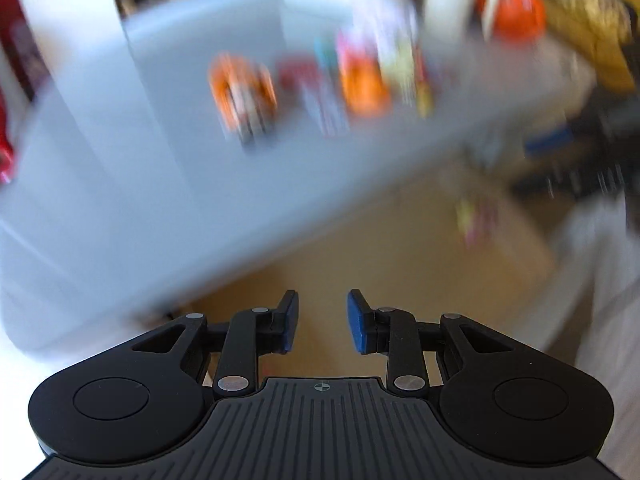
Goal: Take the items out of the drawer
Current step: 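Reach the left tool to the small red packet while the right nears the yellow-pink toy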
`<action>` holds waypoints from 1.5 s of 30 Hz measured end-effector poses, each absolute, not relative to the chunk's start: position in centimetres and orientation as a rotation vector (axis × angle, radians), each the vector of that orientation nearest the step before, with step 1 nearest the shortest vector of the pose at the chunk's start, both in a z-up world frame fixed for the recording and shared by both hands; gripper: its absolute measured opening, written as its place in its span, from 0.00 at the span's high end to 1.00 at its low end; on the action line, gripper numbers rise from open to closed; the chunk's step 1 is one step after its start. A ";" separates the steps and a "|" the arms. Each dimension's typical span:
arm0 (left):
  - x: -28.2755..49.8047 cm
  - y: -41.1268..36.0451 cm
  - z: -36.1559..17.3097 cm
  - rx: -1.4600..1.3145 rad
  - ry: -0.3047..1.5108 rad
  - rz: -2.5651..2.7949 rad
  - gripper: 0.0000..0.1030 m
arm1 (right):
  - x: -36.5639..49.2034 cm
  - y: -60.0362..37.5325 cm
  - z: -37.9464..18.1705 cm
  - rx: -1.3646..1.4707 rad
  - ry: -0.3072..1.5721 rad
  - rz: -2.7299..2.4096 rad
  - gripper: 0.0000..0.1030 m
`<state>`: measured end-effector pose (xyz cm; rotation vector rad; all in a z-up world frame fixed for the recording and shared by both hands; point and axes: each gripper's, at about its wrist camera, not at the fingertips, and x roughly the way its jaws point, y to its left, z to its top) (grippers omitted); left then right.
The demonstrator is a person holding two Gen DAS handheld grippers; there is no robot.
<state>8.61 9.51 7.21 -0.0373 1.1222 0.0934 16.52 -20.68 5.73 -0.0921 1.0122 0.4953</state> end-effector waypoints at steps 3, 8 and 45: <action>9.7 10.2 2.2 -0.061 1.304 0.106 0.71 | 17.2 -20.4 2.5 -0.136 1.105 0.479 0.31; 11.3 12.3 -2.7 -0.128 1.497 0.177 0.71 | 18.3 -19.5 -0.5 -0.180 1.133 0.497 0.31; 19.4 7.4 -3.4 -0.038 1.479 0.067 0.80 | 18.4 -21.9 -1.2 -0.109 1.143 0.467 0.31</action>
